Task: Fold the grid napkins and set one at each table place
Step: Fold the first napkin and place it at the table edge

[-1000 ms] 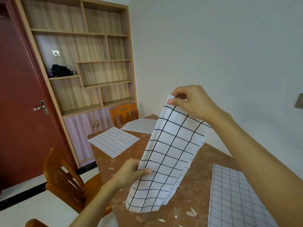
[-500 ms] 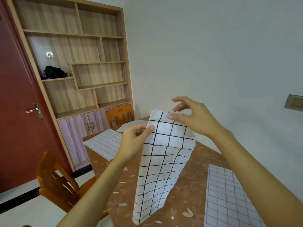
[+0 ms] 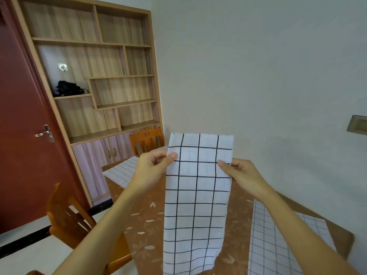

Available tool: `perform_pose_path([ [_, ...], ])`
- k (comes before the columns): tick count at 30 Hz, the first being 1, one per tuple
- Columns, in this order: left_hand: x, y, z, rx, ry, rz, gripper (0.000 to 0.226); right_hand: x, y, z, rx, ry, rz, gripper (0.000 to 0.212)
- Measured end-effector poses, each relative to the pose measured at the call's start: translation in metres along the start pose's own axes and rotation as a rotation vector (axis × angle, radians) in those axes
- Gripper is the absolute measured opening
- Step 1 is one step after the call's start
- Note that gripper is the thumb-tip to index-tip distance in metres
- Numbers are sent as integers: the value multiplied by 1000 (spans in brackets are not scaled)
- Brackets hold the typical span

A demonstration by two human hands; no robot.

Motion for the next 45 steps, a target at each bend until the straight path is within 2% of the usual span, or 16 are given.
perform_pose_path([
  [6, -6, 9, 0, -4, -21, 58, 17, 12, 0, -2, 0, 28, -40, 31],
  [7, -7, 9, 0, 3, -22, 55, 17, 13, 0, -2, 5, 32, -36, 36],
  [10, -8, 10, 1, 27, -40, 66, 14, 11, 2, -2, 14, 68, -86, 70],
  [13, -7, 12, 2, 51, -39, 60, 12, 13, 7, -2, 12, 94, -90, 56],
  [16, -7, 15, 3, 112, -12, 51, 16, 16, 14, -5, -19, 84, -62, 21],
  [21, -9, 19, 5, 170, -3, 24, 26, 16, 17, -8, 2, 46, 91, 20],
  [25, -11, 20, 7, 121, -51, -1, 19, 19, 18, -6, -38, 50, 140, 34],
  [30, -12, 20, 7, 94, -20, 42, 29, 23, 16, -3, -21, 66, 97, 47],
  [32, -12, 21, 7, 79, -4, 18, 28, 26, 14, 1, -13, 73, 120, 46],
  [35, -14, 24, 8, 65, -28, 12, 12, 29, 10, 5, 43, 51, 212, 37],
  [39, -12, 28, 10, 46, -27, 11, 27, 34, 10, -2, 7, 125, 56, 17],
  [41, -13, 29, 11, 42, -34, -21, 32, 32, 8, -1, 40, 103, -11, 52],
  [42, -14, 29, 11, 44, -39, -42, 36, 30, 8, 2, 56, 62, -39, 63],
  [43, -14, 30, 11, 44, -44, -57, 40, 29, 6, 2, 78, 17, -53, 69],
  [45, -16, 31, 12, 42, -50, -59, 42, 27, 2, 4, 122, -27, -83, 66],
])
Point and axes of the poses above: each hand's wrist, its own z-axis towards the middle knuckle, its own y-axis out of the back of the hand, x = y × z, the point moved 4 cm from there along z, towards the middle knuckle, and after that the axes turned 4 degrees about -y, right-handed, at the moved point
